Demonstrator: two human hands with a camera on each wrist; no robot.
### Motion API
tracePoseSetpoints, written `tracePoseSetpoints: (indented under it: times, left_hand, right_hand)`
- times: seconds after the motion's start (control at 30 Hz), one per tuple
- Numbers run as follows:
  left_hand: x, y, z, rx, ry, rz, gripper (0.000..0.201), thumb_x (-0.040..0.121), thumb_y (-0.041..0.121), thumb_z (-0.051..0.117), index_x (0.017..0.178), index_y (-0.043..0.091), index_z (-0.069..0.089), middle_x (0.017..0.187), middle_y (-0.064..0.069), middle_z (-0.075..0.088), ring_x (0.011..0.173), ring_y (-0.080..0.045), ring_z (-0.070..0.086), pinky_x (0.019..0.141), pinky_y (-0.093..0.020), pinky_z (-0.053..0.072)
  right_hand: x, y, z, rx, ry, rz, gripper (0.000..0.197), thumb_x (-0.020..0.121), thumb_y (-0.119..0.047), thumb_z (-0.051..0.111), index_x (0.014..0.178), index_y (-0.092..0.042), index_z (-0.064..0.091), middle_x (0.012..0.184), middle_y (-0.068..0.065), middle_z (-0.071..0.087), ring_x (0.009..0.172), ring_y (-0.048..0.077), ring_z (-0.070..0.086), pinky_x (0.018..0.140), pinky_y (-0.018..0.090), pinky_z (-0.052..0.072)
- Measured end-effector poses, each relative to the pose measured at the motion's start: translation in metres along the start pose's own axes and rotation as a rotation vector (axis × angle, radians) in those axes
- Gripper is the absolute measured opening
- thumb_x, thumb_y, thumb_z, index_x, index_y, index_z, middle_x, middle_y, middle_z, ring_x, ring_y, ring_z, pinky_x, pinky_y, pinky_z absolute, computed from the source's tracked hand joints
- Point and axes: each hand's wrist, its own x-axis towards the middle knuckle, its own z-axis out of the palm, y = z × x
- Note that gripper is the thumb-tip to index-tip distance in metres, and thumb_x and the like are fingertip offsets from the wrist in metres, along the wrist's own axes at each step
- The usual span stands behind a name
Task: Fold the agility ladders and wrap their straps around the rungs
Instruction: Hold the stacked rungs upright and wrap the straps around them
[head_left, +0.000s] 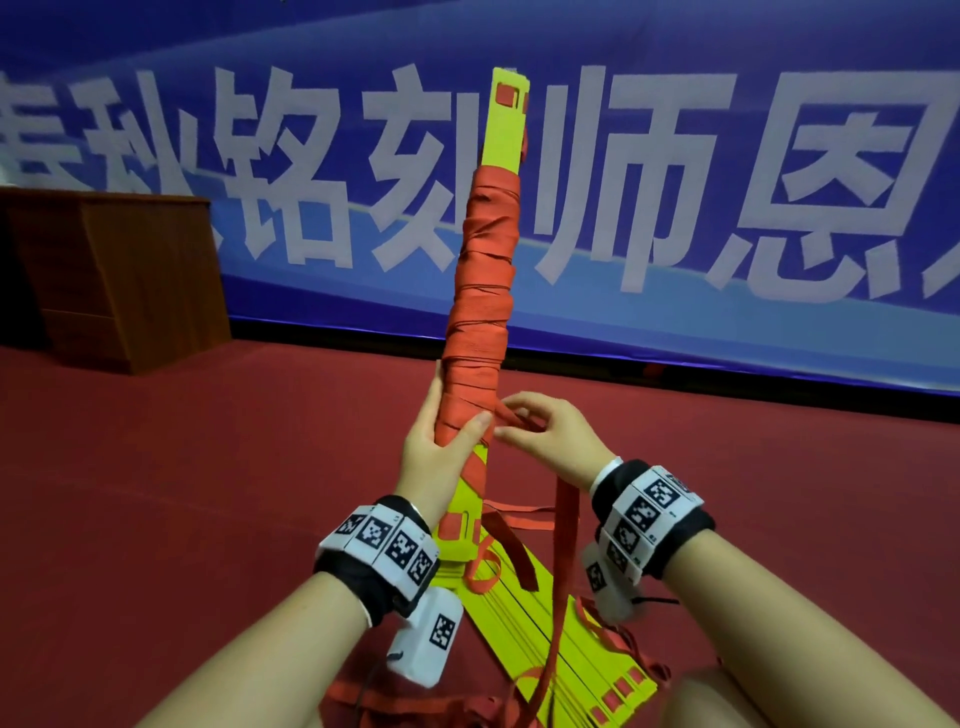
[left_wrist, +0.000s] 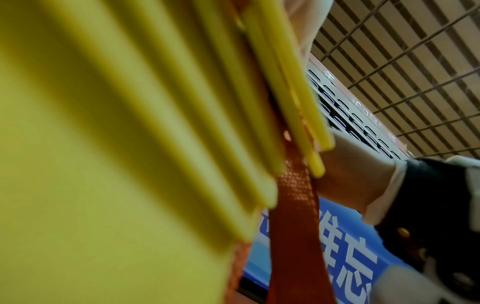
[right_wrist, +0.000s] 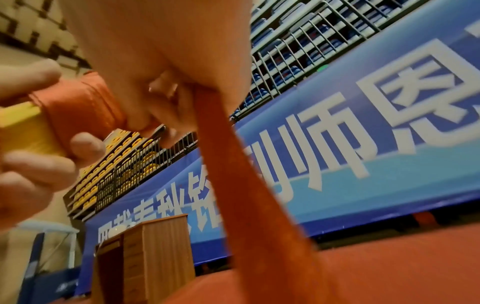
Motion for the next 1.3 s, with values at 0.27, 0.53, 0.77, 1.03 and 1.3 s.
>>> tracePoseSetpoints:
  times: [0.27, 0.53, 0.77, 1.03, 1.3]
  left_hand:
    - [-0.003, -0.002, -0.003, 0.078, -0.085, 0.076, 0.073, 0.088, 0.011, 0.068, 0.139, 0.045, 0.029, 0.121, 0.022, 0.058, 0.098, 0.012, 0.06, 0.086, -0.01, 0.046]
    - [-0.002, -0.005, 0.0, 0.096, -0.047, 0.085, 0.072, 0.088, 0.012, 0.069, 0.139, 0.045, 0.029, 0.122, 0.017, 0.058, 0.095, 0.016, 0.058, 0.089, -0.01, 0.045]
    - [-0.013, -0.009, 0.006, 0.436, -0.015, 0.282, 0.063, 0.089, 0.055, 0.017, 0.15, 0.038, 0.02, 0.119, -0.014, 0.067, 0.096, -0.021, 0.057, 0.078, -0.033, 0.043]
    - [-0.012, -0.007, 0.01, 0.395, -0.261, 0.015, 0.063, 0.101, 0.02, 0.043, 0.151, 0.041, 0.011, 0.138, -0.006, 0.052, 0.121, -0.012, 0.052, 0.093, -0.022, 0.035]
    - [-0.02, -0.022, -0.01, -0.017, -0.399, -0.288, 0.07, 0.089, 0.004, 0.064, 0.147, 0.028, 0.033, 0.084, -0.01, 0.072, 0.062, -0.018, 0.066, 0.06, -0.028, 0.055]
  right_hand:
    - [0.003, 0.015, 0.0, -0.257, 0.141, -0.107, 0.015, 0.087, 0.003, 0.059, 0.095, 0.002, 0.072, 0.117, 0.012, 0.065, 0.112, 0.027, 0.058, 0.094, 0.021, 0.038]
    - [0.002, 0.003, -0.002, -0.004, 0.106, 0.001, 0.068, 0.084, 0.009, 0.038, 0.141, -0.027, 0.045, 0.092, 0.002, 0.066, 0.06, -0.003, 0.055, 0.068, 0.021, 0.046]
    - [0.01, -0.015, 0.022, 0.39, 0.214, 0.194, 0.052, 0.087, -0.021, 0.043, 0.135, -0.041, 0.044, 0.063, -0.008, 0.058, 0.058, 0.011, 0.053, 0.061, 0.029, 0.047]
    - [0.012, -0.001, 0.009, 0.459, 0.379, 0.181, 0.046, 0.083, -0.044, 0.066, 0.123, -0.025, 0.052, 0.092, -0.005, 0.068, 0.078, 0.013, 0.063, 0.067, 0.032, 0.049]
    - [0.012, -0.002, 0.002, 0.683, 0.321, 0.174, 0.003, 0.097, -0.02, 0.053, 0.098, -0.018, 0.054, 0.05, -0.013, 0.052, 0.038, 0.001, 0.043, 0.036, 0.015, 0.032]
